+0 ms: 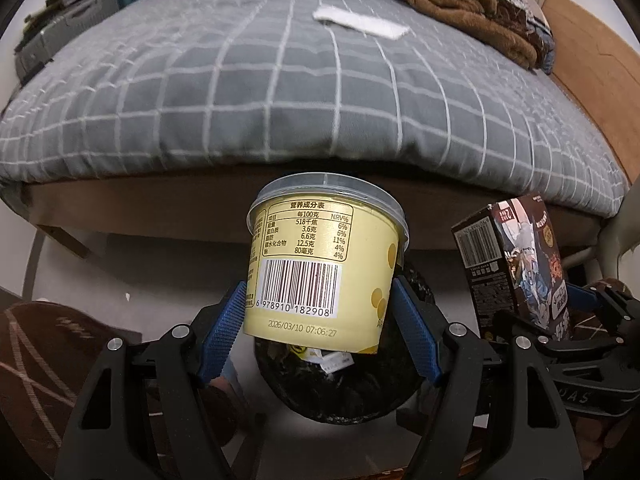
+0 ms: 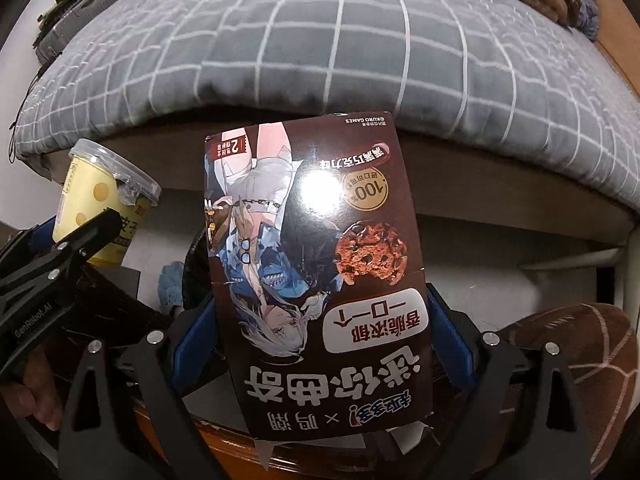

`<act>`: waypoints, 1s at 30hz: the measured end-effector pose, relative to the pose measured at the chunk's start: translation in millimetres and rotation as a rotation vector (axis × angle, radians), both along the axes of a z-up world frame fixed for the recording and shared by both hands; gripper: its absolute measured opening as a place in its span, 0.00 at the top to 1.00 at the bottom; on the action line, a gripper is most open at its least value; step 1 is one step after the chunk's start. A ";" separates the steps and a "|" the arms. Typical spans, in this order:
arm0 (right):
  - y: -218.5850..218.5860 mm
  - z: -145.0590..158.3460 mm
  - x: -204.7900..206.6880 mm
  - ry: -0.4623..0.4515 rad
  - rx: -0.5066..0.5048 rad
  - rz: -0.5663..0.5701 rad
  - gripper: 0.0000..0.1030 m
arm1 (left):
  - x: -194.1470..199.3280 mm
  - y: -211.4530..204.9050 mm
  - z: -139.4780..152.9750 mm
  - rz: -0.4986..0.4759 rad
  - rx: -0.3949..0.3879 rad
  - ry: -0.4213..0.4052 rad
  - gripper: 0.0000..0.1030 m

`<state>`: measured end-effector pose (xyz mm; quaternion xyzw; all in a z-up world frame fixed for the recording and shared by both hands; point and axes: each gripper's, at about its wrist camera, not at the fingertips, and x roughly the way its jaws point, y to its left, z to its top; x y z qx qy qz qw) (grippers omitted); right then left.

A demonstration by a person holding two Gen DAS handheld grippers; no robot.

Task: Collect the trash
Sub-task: 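Open the left tool to drop the yellow cup while the right tool drops the brown box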

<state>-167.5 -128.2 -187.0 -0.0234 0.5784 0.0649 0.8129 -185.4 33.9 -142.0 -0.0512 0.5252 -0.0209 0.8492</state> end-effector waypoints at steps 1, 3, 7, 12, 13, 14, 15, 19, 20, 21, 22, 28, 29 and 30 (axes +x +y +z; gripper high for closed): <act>-0.9 -3.2 0.8 0.004 -0.002 -0.001 0.13 | 1.2 -2.5 -1.8 -0.006 0.004 0.002 0.31; -2.1 -7.5 6.1 0.010 -0.007 -0.004 0.13 | 3.4 -9.8 -3.6 -0.028 0.015 0.001 0.31; -9.0 -13.0 13.3 0.017 -0.005 -0.022 0.13 | 8.9 -20.1 -6.6 -0.051 0.001 0.013 0.31; -8.1 -12.9 18.2 0.028 -0.016 -0.034 0.13 | 13.0 -29.1 -11.7 -0.067 0.003 0.031 0.31; -9.3 -11.4 19.9 0.027 -0.014 -0.039 0.13 | 14.1 -29.4 -13.0 -0.067 -0.002 0.035 0.31; -8.6 -11.7 21.4 0.026 -0.015 -0.041 0.13 | 15.5 -30.9 -14.2 -0.068 -0.003 0.038 0.31; -7.7 -10.9 20.9 0.025 -0.015 -0.041 0.13 | 16.8 -32.1 -15.8 -0.069 0.000 0.039 0.31; -4.6 -7.7 25.3 0.023 -0.011 -0.048 0.13 | 20.8 -35.3 -22.7 -0.082 0.000 0.040 0.31; -2.8 -8.5 24.3 0.020 -0.013 -0.051 0.13 | 21.6 -36.7 -25.9 -0.085 -0.001 0.040 0.31; -2.7 -9.3 24.9 0.019 -0.014 -0.053 0.13 | 21.6 -37.0 -28.2 -0.087 -0.003 0.042 0.31; -3.7 -11.2 23.6 0.016 -0.014 -0.055 0.13 | 22.2 -37.2 -30.9 -0.089 -0.008 0.045 0.31; -8.8 -18.7 13.2 0.033 -0.020 -0.074 0.13 | 25.0 -46.0 -52.2 -0.127 -0.009 0.075 0.31; -8.3 -17.3 14.9 0.039 -0.019 -0.078 0.13 | 25.1 -46.6 -54.3 -0.133 -0.010 0.079 0.31; -7.9 -18.6 14.1 0.044 -0.017 -0.082 0.13 | 25.2 -47.4 -56.4 -0.134 -0.006 0.078 0.29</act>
